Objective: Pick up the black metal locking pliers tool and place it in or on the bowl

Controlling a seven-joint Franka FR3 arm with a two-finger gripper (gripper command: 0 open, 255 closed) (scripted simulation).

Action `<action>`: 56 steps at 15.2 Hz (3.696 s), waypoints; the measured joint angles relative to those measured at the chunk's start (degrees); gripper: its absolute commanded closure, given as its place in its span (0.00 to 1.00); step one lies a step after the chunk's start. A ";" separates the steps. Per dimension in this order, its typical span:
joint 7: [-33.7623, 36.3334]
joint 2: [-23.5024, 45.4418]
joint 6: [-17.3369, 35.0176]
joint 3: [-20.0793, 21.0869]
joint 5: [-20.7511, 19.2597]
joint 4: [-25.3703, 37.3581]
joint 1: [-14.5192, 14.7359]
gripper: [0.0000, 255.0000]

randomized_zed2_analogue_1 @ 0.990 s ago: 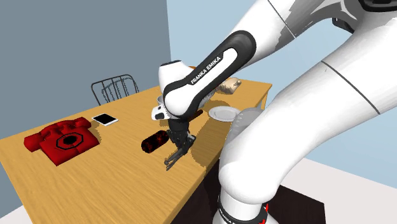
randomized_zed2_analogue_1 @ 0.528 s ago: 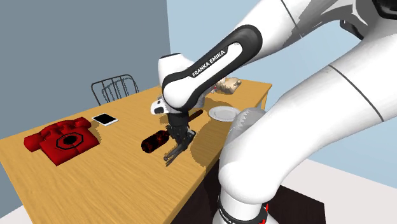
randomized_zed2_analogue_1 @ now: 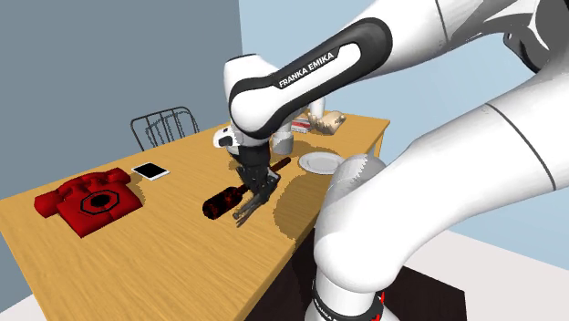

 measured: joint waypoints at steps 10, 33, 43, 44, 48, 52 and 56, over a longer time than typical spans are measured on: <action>-0.63 -4.21 -9.74 3.36 3.33 5.68 0.88 1.00; -16.38 22.92 -8.55 -12.00 6.38 35.26 7.94 1.00; -38.07 54.26 -7.34 -26.10 27.79 59.08 10.86 1.00; -40.49 57.83 -8.16 -26.17 30.84 62.01 9.36 1.00; -47.40 70.02 -12.11 -24.02 40.30 73.92 0.95 1.00; -50.48 80.57 -17.99 -20.50 46.80 88.63 -8.56 1.00; -51.16 83.33 -17.72 -19.36 48.41 90.74 -10.67 1.00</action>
